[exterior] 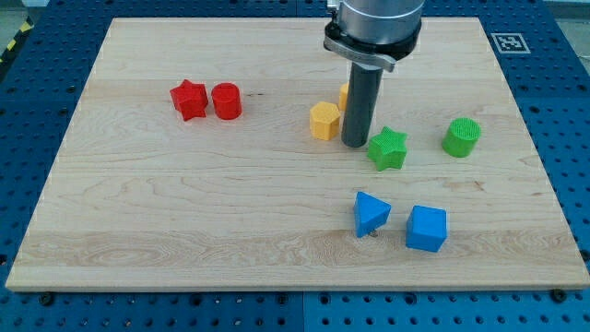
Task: Push the green star to the left of the green circle
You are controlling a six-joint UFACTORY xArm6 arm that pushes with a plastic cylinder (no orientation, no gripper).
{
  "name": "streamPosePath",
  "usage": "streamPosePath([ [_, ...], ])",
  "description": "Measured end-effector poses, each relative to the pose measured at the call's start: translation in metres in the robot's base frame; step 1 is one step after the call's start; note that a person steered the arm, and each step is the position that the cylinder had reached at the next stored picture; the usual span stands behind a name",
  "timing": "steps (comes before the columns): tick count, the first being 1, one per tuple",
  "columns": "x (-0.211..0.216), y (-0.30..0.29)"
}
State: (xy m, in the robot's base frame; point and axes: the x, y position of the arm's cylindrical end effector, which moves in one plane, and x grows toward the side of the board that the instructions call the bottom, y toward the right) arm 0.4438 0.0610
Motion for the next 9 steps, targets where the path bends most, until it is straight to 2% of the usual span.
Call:
streamPosePath([
  [1,0.000,-0.039],
  [2,-0.037,-0.046],
  [3,-0.048,-0.046],
  [4,-0.031,-0.051],
  [5,-0.030,-0.012],
  [6,-0.049,0.002],
  [7,-0.044,0.035],
  [8,-0.022,0.056],
  [9,-0.024,0.025],
])
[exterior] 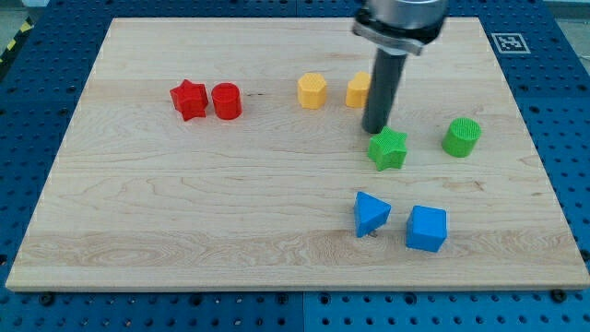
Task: Push the green star to the left of the green circle
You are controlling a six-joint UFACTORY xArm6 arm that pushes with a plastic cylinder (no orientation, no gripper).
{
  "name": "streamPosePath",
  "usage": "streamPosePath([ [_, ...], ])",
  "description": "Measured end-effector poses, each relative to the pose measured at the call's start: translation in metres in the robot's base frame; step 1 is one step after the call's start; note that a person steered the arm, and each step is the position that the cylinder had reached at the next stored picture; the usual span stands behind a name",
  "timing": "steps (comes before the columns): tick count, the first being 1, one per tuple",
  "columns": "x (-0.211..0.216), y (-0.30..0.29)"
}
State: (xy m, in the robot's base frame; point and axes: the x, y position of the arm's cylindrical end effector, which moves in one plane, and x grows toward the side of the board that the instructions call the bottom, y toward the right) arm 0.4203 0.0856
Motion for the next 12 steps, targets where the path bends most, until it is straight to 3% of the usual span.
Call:
streamPosePath([
  [3,0.074,-0.011],
  [10,0.106,-0.003],
  [11,0.101,0.010],
  [12,0.067,0.023],
])
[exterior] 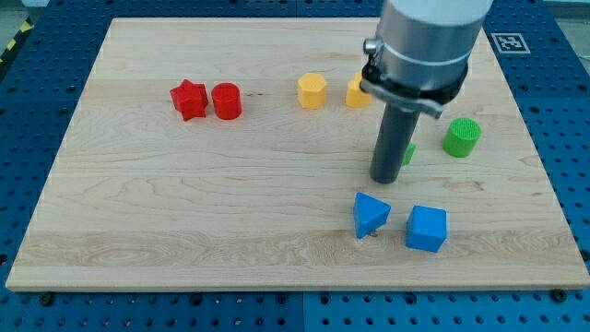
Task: Push the green star to the left of the green circle
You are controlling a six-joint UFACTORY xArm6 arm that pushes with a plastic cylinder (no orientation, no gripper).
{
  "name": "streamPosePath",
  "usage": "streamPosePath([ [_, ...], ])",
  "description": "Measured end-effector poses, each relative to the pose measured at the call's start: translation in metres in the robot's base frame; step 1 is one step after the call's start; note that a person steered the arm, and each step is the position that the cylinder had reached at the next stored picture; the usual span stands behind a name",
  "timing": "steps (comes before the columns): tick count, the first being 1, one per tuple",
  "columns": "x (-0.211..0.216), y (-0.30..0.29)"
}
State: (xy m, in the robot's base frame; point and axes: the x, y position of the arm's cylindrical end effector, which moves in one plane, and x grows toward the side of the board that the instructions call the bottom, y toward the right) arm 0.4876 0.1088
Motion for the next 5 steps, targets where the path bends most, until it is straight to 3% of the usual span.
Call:
streamPosePath([
  [1,-0.012,0.013],
  [3,-0.030,-0.033],
  [5,-0.044,0.014],
])
